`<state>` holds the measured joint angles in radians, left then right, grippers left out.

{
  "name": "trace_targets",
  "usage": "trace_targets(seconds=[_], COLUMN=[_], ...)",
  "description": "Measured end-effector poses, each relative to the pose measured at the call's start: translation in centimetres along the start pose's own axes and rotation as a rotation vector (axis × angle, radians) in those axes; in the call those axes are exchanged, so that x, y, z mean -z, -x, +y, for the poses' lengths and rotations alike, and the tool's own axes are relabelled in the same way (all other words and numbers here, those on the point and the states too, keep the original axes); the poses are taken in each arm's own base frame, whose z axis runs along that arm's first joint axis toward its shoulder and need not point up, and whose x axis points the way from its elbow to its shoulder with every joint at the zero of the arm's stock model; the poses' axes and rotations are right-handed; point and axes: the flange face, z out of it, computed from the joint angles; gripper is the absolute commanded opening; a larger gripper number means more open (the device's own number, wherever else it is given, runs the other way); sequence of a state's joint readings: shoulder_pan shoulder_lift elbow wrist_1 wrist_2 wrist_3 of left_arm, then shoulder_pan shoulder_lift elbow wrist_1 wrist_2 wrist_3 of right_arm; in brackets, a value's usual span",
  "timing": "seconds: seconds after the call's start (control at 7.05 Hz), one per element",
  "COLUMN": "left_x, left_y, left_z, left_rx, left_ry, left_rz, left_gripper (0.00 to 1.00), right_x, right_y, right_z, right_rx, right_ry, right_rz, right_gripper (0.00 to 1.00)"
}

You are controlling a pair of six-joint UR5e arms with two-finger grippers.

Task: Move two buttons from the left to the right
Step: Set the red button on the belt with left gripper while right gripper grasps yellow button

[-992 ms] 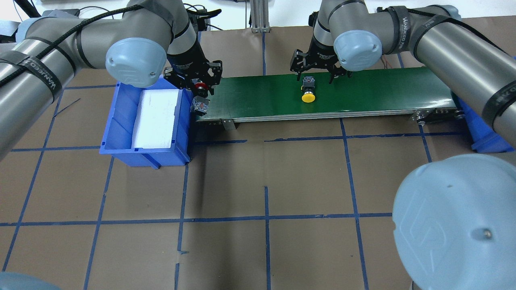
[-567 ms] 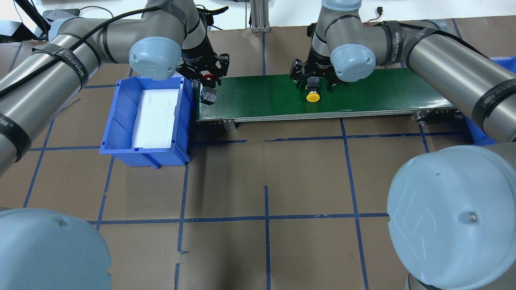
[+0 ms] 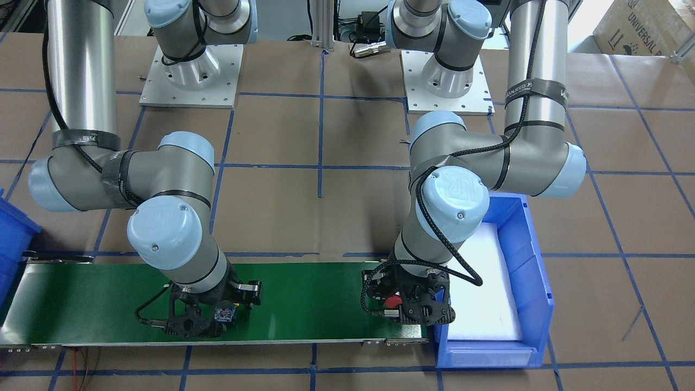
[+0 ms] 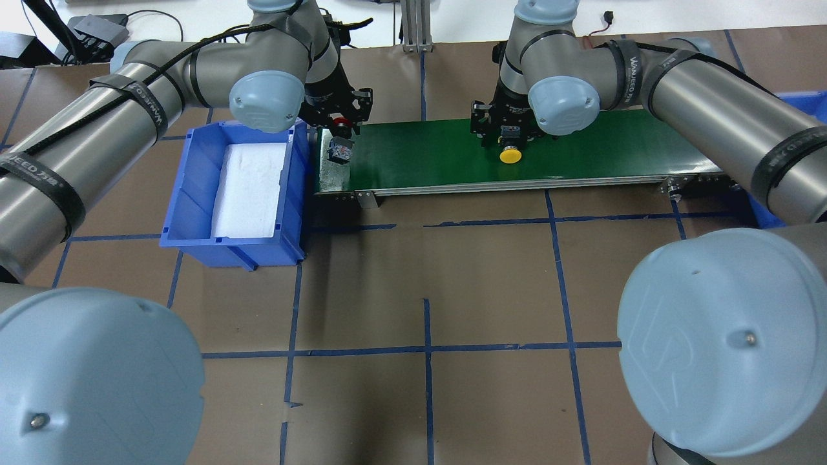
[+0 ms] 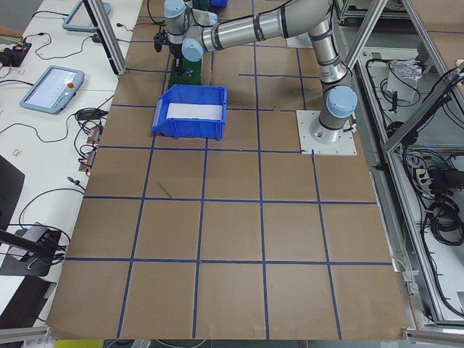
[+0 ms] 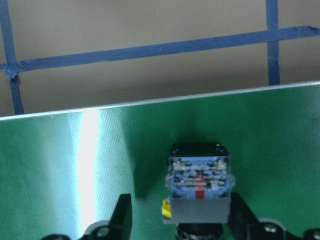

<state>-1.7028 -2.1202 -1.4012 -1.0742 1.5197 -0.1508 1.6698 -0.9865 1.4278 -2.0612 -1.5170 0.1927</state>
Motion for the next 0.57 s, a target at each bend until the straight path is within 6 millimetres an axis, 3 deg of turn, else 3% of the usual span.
trace_targets(seconds=[0.28,0.43,0.57], left_x=[-1.5,-2.1,-2.6], left_y=[0.2,0.3,0.3], left_z=[0.3,0.8,1.1], left_rx=[0.007,0.011,0.023], left_ry=[-0.006,0.005,0.014], left_rz=[-0.004,-0.003,-0.005], left_gripper=[0.36,0.70,0.92], right_x=[4.3,7.1,10.3], right_y=[-1.5,-3.6,-6.9], right_z=[-0.1,0.2,0.6], right_rx=[0.010,0.001,-0.014], right_ry=[-0.041,-0.040,-0.024], right_rz=[0.026,0.032,0.035], right_gripper=[0.05,0.05,0.06])
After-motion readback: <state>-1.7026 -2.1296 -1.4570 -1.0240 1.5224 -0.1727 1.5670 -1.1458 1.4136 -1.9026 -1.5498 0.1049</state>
